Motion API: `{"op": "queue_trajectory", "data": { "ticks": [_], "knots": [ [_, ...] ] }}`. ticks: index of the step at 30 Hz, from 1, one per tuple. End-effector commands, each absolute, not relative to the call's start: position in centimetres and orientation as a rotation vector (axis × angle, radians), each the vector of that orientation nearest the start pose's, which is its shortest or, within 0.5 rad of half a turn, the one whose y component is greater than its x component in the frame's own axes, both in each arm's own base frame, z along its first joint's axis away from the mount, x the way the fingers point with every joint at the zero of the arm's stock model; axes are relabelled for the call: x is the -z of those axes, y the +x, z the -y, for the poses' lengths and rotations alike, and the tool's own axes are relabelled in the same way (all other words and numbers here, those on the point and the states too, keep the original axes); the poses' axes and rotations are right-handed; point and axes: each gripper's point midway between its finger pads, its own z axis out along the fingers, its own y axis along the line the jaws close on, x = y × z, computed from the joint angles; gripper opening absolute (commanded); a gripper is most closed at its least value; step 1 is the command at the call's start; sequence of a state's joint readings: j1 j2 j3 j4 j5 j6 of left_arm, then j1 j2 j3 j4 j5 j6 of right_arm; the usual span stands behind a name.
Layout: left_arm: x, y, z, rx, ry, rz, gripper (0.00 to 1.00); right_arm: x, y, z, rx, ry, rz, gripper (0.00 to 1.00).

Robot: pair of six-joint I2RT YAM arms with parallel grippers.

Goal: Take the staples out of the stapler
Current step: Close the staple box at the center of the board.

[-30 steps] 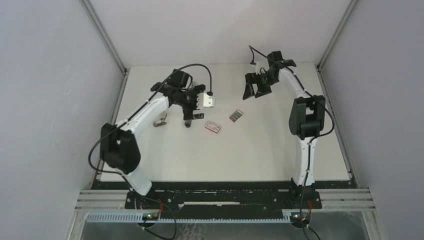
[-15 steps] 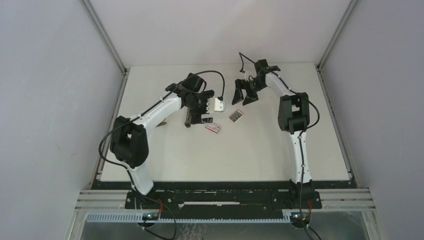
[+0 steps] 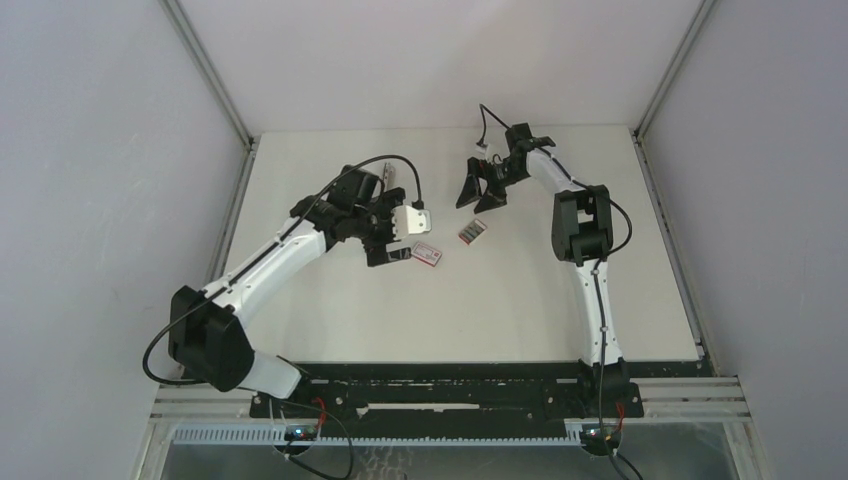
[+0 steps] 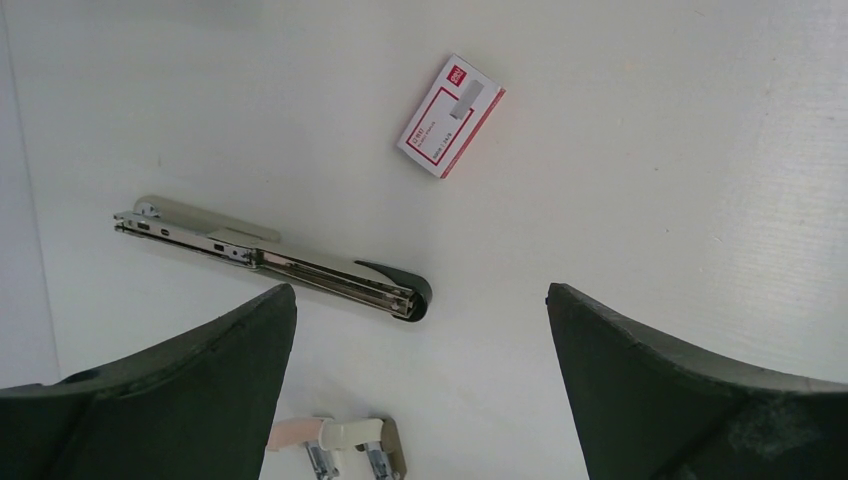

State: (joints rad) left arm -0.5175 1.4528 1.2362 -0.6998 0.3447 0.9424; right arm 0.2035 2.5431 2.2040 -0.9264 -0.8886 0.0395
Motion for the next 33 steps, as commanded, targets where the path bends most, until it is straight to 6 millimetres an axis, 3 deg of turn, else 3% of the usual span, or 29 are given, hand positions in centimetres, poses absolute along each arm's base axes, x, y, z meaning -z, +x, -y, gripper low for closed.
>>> {"op": "queue_trajectory", "data": {
  "ticks": [1, 12, 19, 22, 27, 33],
  "knots": [
    [-17.5, 30.1, 21.4, 0.291, 1.659, -1.693, 1.0, -5.2, 45.2, -24.1, -1.367, -0.481, -2.622, 0.86],
    [-16.8, 29.7, 21.8, 0.347, 1.625, -1.734, 1.0, -6.3, 40.8, -22.7, -1.348, -0.599, -2.63, 0.82],
    [-16.6, 30.0, 21.9, 0.355, 1.617, -1.749, 1.0, -6.2, 38.6, -21.8, -1.17, -0.786, -2.64, 0.8],
    [-17.0, 31.0, 22.3, 0.347, 1.564, -1.762, 1.0, -7.3, 39.5, -21.0, -1.038, -0.863, -2.581, 0.81],
    [-17.9, 34.2, 24.1, 0.408, 1.308, -1.867, 1.0, -9.2, 42.1, -19.5, -0.78, -0.973, -2.433, 0.83],
    [-18.3, 36.4, 26.0, 0.569, 1.005, -1.985, 1.0, -10.4, 42.2, -19.0, -0.597, -1.11, -2.272, 0.86]
  ]
}}
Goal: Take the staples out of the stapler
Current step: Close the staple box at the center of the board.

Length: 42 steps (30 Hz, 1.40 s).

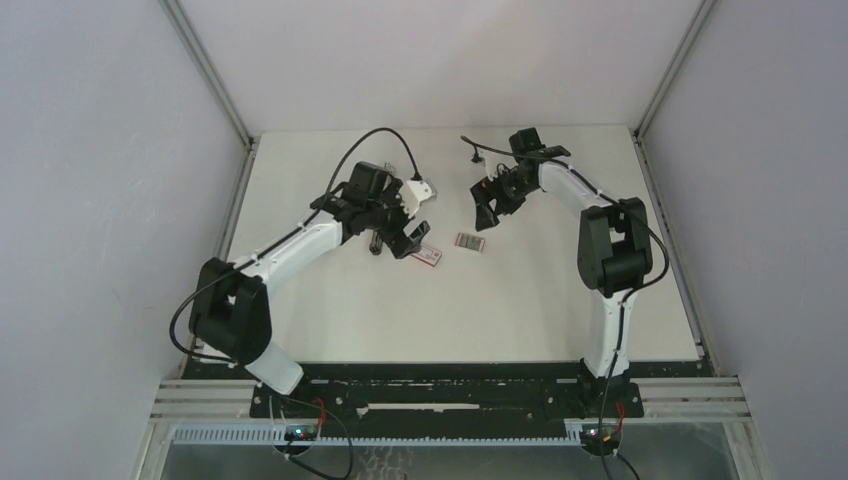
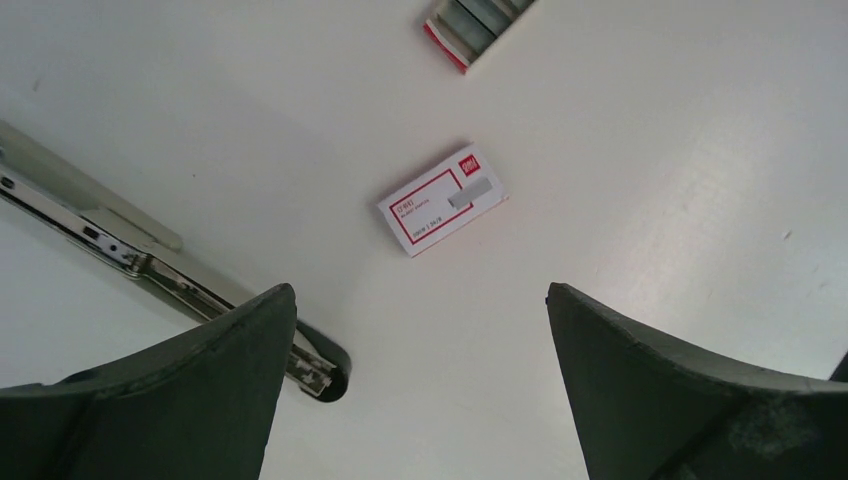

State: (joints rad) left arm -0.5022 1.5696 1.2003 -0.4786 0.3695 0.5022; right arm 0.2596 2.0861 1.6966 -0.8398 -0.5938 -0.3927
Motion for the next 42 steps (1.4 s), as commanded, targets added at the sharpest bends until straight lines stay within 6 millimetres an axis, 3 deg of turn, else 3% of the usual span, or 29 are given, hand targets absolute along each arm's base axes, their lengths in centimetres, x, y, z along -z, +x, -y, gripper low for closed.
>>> {"op": "queue_trajectory", "data": {
  "ticks": [1, 7, 15, 25, 28, 36, 42],
  "knots": [
    [-18.3, 37.1, 25.4, 0.6, 0.923, -2.017, 1.0, -10.3, 42.0, -18.9, -0.608, -1.121, -2.256, 0.86],
    [-17.7, 39.3, 25.5, 0.723, 0.661, -2.087, 1.0, -11.0, 41.8, -18.3, -0.614, -1.186, -2.116, 0.87],
    [-15.1, 40.4, 25.5, 0.831, 0.503, -2.193, 1.0, -11.2, 40.4, -20.1, -0.634, -1.337, -1.953, 0.87],
    [-12.4, 40.2, 26.4, 0.984, 0.325, -2.297, 1.0, -8.7, 39.0, -22.4, -0.607, -1.521, -1.878, 0.84],
    [-11.4, 40.4, 26.3, 0.991, 0.284, -2.328, 1.0, -8.0, 39.4, -22.7, -0.549, -1.525, -1.9, 0.81],
    [-9.4, 40.4, 25.9, 1.036, 0.19, -2.378, 1.0, -5.5, 38.9, -22.4, -0.461, -1.612, -1.968, 0.81],
    [-9.0, 40.1, 26.3, 1.097, 0.161, -2.376, 1.0, -4.5, 38.9, -22.2, -0.467, -1.639, -2.01, 0.79]
  ]
}}
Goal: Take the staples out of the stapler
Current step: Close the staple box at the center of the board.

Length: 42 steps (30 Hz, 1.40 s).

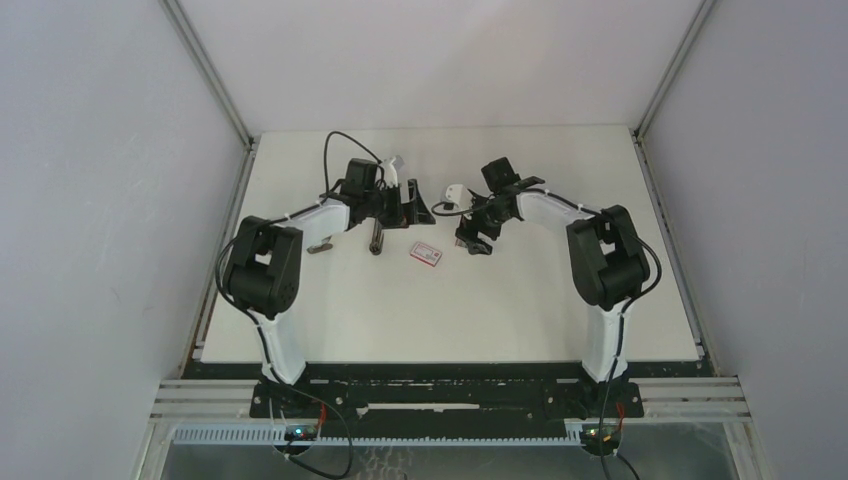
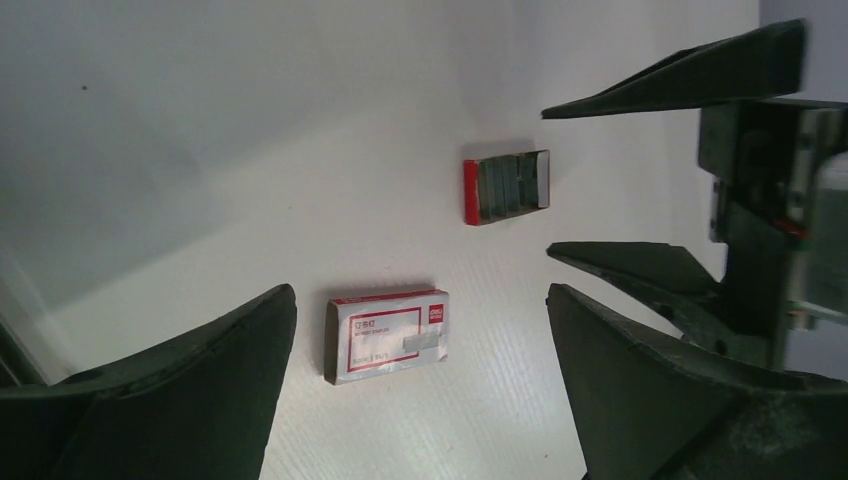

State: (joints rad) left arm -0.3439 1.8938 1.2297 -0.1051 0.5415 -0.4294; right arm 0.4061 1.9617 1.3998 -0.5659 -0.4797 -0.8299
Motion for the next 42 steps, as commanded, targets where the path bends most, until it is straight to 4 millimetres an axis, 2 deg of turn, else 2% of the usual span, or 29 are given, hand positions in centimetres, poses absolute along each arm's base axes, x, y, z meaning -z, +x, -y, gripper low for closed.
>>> {"op": "queue_trajectory", "data": {
  "ticks": [1, 12, 27, 35, 42],
  "knots": [
    [-8.9, 40.0, 26.3, 1.11, 0.156, -2.379, 1.0, -4.4, 38.9, -22.2, -0.475, -1.646, -2.016, 0.78],
    [-6.8, 39.7, 25.5, 1.145, 0.057, -2.415, 1.0, -3.2, 39.2, -22.2, -0.463, -1.674, -2.077, 0.71],
    [-5.7, 39.4, 24.8, 1.151, -0.032, -2.43, 0.99, -3.0, 39.1, -23.1, -0.403, -1.739, -2.049, 0.69],
    [-5.2, 39.1, 24.5, 1.161, -0.055, -2.445, 0.97, -2.4, 39.0, -23.3, -0.386, -1.771, -2.071, 0.61],
    [-5.1, 38.9, 24.4, 1.172, -0.077, -2.443, 0.97, -2.6, 38.4, -23.3, -0.414, -1.769, -2.08, 0.53]
  ]
}}
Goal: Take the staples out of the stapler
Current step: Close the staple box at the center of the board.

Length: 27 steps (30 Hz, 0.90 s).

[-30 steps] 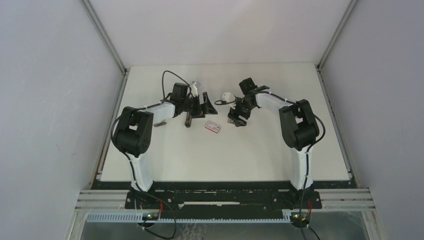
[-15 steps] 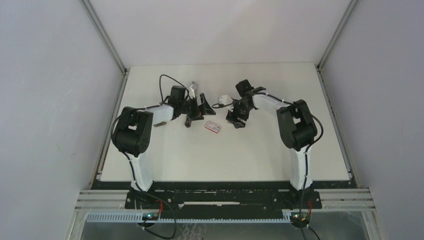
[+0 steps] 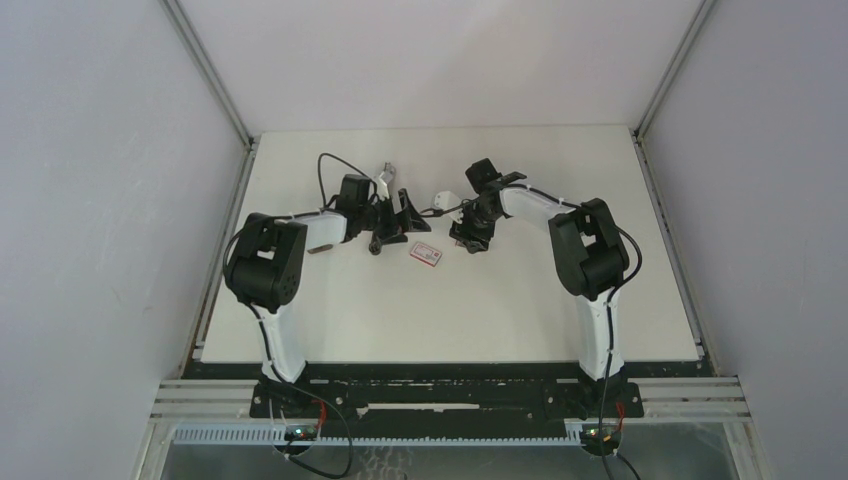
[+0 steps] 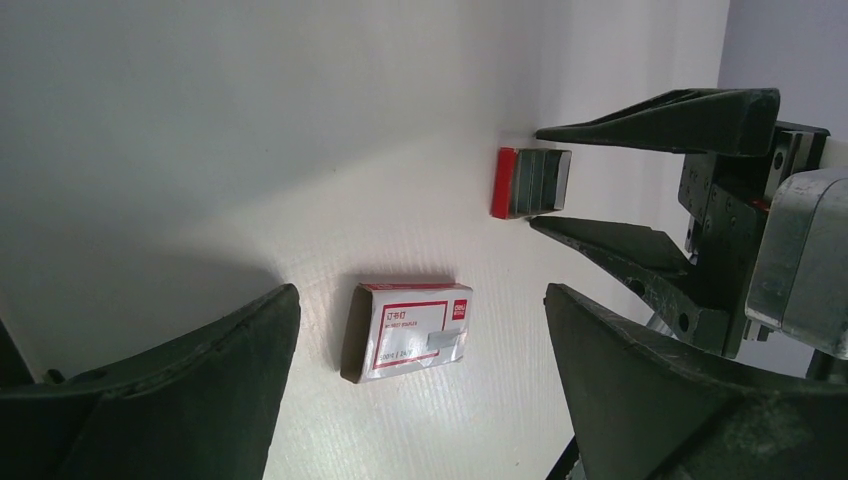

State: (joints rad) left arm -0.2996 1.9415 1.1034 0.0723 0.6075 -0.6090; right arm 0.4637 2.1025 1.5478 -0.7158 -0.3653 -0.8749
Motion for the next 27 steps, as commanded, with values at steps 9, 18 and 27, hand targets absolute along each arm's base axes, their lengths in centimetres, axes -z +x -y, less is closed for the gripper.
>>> {"op": "queue_trajectory", "data": {
  "ticks": [9, 18, 27],
  "knots": [
    [-4.8, 38.8, 24.6, 1.193, -0.097, -2.442, 0.96, -2.9, 38.5, -23.5, -0.415, -1.751, -2.081, 0.47],
    [-4.4, 38.6, 24.5, 1.197, -0.11, -2.446, 0.96, -3.5, 38.4, -23.9, -0.411, -1.733, -2.066, 0.45],
    [-4.1, 38.2, 24.5, 1.199, -0.129, -2.454, 0.96, -4.4, 38.1, -24.1, -0.411, -1.728, -2.046, 0.44]
  ]
}}
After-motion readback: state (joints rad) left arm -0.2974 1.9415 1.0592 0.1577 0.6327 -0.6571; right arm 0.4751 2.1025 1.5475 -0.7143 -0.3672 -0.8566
